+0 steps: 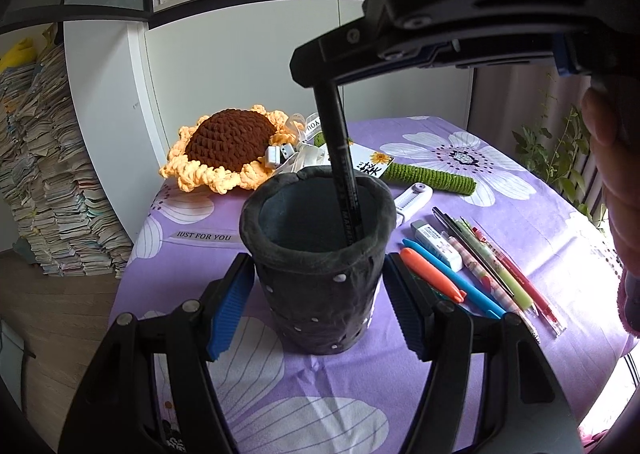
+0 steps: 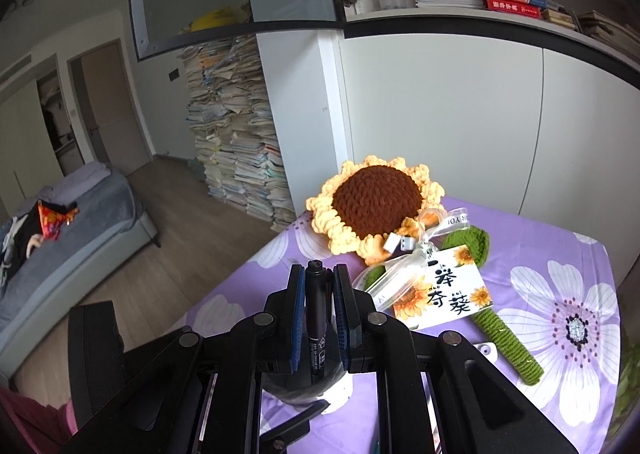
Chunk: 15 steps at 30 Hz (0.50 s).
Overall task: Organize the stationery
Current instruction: 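Lift the black marker with the right tool and drop it into the cup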
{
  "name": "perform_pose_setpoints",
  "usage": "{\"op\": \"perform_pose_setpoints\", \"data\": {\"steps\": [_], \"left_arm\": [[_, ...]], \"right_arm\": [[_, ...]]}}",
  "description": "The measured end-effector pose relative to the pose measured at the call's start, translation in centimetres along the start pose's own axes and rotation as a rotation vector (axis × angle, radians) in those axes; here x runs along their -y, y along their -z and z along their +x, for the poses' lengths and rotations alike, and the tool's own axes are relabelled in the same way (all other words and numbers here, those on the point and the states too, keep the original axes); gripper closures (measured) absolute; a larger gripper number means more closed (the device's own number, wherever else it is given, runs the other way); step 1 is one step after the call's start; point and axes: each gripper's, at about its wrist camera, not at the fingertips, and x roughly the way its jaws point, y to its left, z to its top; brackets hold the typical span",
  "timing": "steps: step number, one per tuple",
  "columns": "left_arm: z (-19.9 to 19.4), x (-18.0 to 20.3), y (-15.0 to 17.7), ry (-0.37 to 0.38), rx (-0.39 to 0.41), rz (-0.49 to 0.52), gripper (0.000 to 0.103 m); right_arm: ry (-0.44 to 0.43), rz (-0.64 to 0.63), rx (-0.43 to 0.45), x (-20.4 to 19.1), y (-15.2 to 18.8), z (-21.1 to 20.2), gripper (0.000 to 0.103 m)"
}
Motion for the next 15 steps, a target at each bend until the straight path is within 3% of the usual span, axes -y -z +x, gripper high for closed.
{"op": "perform_pose_setpoints", "data": {"steps": [15], "left_arm": [[0.0,-0.6,0.2,0.011,0.027,-0.039,0.037]], "right_arm": [[-0.041,0.053,-0.045,1.2,0.9,2.6,0.088]]}}
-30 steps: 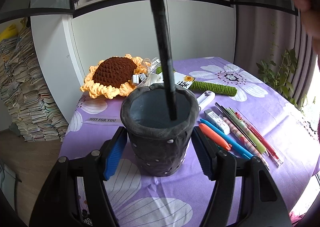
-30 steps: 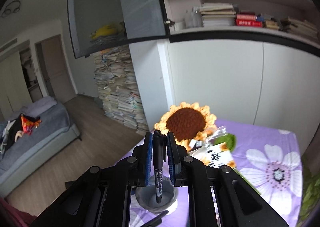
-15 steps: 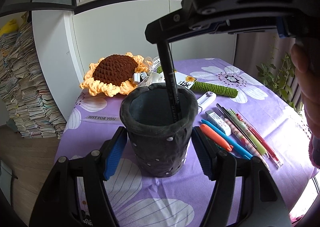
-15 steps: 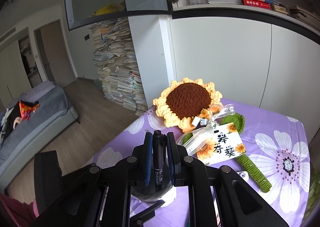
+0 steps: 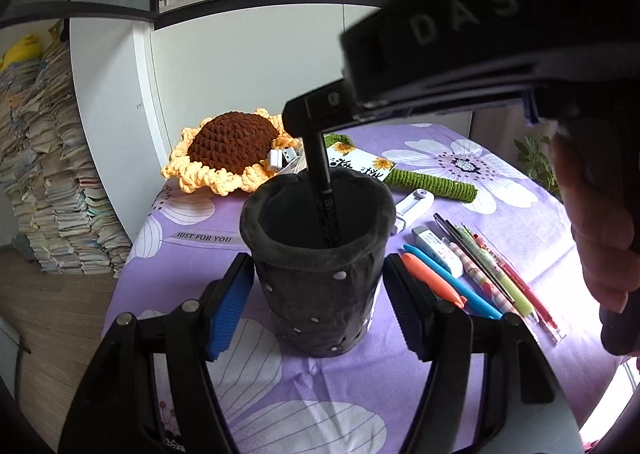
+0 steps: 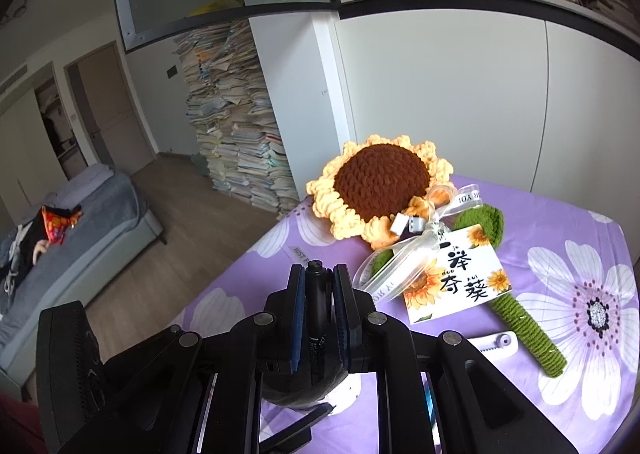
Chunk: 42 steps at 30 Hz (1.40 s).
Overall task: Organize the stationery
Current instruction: 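Lift the black marker with the right tool and drop it into the cup, then grasp the red pen from the row with the right tool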
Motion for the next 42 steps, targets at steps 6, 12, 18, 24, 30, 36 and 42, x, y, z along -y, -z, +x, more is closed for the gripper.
{"op": "perform_pose_setpoints", "data": {"steps": [6,12,18,24,30,36,42], "left_arm": [[0.6,-1.5,-0.3,-0.007,-0.007,-0.089,0.038],[0.8,-0.5,-0.3,-0.022,-0.010,-0.036,0.038],[0.7,-0.4,-0.1,-0.024,-0.012,-0.020,0.038],[0.7,-0.4,-0.2,-0.017,-0.013,-0.019,0.038],[0.7,-0.6,-0.2,-0.008,-0.015,-0.029,0.038],[0.8,-0.6,-0.2,-0.008,-0.016,-0.028,0.038],[0.8,-0.6,-0.2,-0.007,-0.016,-0.029,0.038]], "right_arm": [[-0.015,0.003,-0.008,-0.1,0.1,0.2,0.088],[-0.014,0.001,-0.010,-0.2,0.1,0.3,0.088],[-0.005,0.009,-0.016,-0.1,0.3,0.3,0.088],[-0.024,0.007,-0.023,0.0,0.2,0.2,0.088],[-0.011,0.072,-0.015,1.9,0.6,-2.2,0.087],[0.182,0.132,-0.033,6.2,2.3,-6.3,0.083],[0.326,0.283,-0.276,11.2,6.4,-3.6,0.083]]}}
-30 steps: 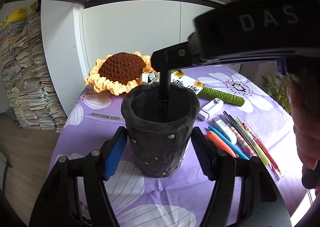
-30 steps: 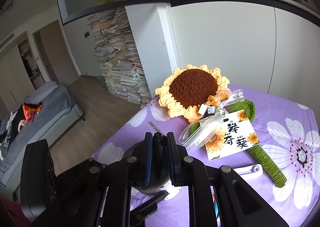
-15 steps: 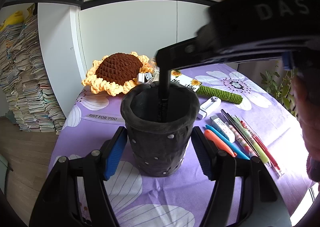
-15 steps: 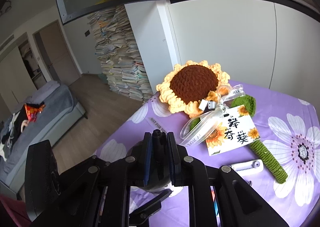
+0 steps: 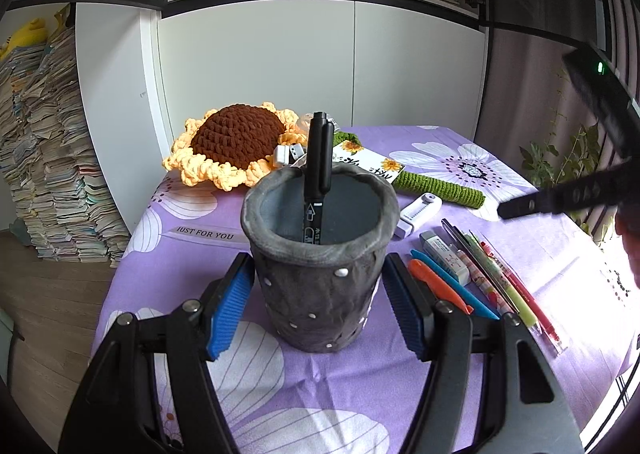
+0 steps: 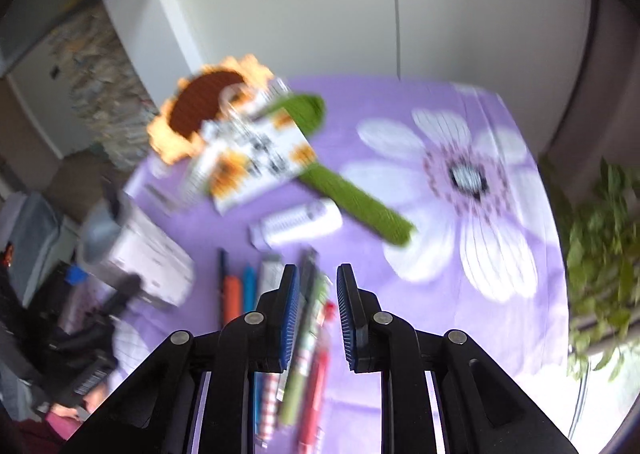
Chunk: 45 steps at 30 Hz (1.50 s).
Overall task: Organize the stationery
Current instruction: 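Grasp the red pen from the row with the right tool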
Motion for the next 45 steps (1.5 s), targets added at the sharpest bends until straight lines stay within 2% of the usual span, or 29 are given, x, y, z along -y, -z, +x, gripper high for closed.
{"op": "perform_pose_setpoints", "data": {"steps": [5,14,20,26,33,35,37,43,45], "left_arm": [[0.0,0.0,0.0,0.000,0.000,0.000,0.038],[0.0,0.0,0.0,0.000,0.000,0.000,0.038],[0.0,0.0,0.0,-0.001,-0.002,0.000,0.037],[0.0,0.0,0.0,-0.001,-0.002,-0.001,0.037],[0.0,0.0,0.0,0.000,-0.002,-0.001,0.037],[0.0,0.0,0.0,0.000,-0.002,-0.001,0.037],[0.0,0.0,0.0,0.000,-0.002,-0.001,0.037],[0.1,0.0,0.0,0.000,-0.004,-0.001,0.037],[0.1,0.0,0.0,0.000,-0.004,-0.001,0.037]], "right_arm": [[0.007,0.003,-0.078,0.7,1.9,2.1,0.083],[0.034,-0.035,-0.124,0.4,3.5,3.1,0.083],[0.089,-0.027,-0.127,1.2,3.5,2.6,0.083],[0.072,-0.020,-0.152,0.8,3.5,2.9,0.083],[0.108,-0.041,-0.163,0.2,2.1,3.9,0.084],[0.105,-0.060,-0.167,-0.1,2.0,4.0,0.092],[0.100,-0.058,-0.146,-0.3,2.0,3.5,0.093],[0.063,-0.048,0.019,-1.0,1.1,-1.7,0.093],[0.021,-0.051,0.073,-1.7,0.9,-3.7,0.093]]}}
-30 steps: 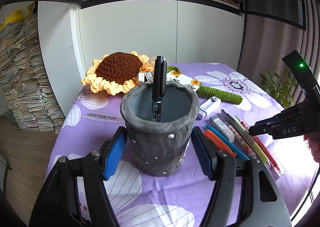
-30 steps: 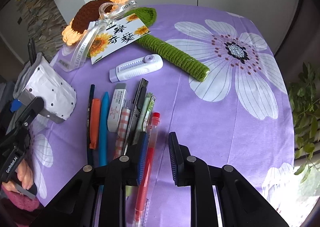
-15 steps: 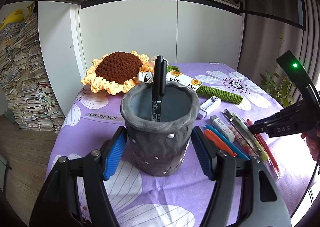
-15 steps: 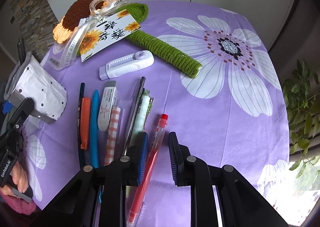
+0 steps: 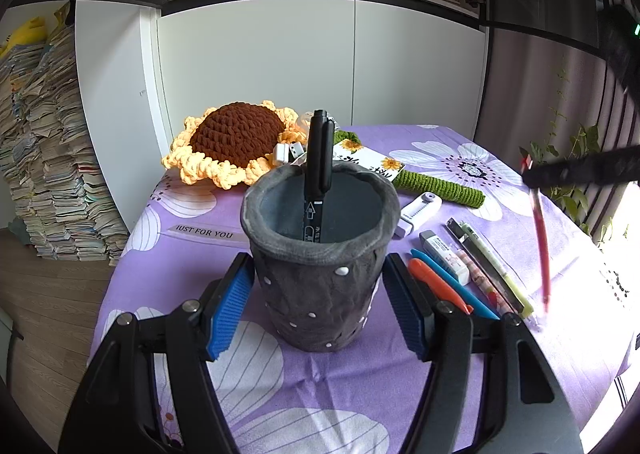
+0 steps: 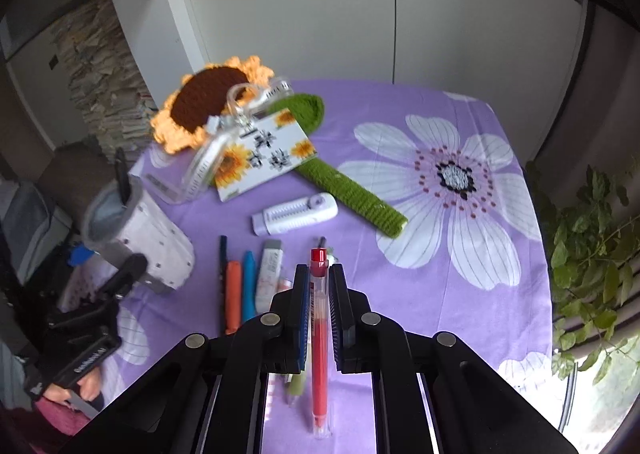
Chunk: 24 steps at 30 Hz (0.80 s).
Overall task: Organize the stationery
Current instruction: 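Grasp the red pen from the row with the right tool, then lower the red pen into the cup and open the right tool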
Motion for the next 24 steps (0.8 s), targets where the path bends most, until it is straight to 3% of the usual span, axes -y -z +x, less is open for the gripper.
{"op": "perform_pose_setpoints", "data": {"steps": [8,14,17,24], "left_arm": [[0.0,0.0,0.0,0.000,0.000,0.000,0.037],[0.1,0.0,0.0,0.002,-0.003,0.000,0.037],[0.1,-0.1,0.1,0.002,-0.003,-0.001,0.037],[0.1,-0.1,0.0,0.004,-0.005,-0.001,0.037]], "right_arm": [[-0.192,-0.088,0.279,-5.5,-2.6,-7.8,0.093],[-0.314,-0.162,0.453,-9.1,-4.6,-10.4,0.093],[-0.344,-0.158,0.483,-10.0,-5.9,-9.3,0.093],[-0.357,-0.140,0.429,-10.2,-6.6,-4.4,0.093]]}}
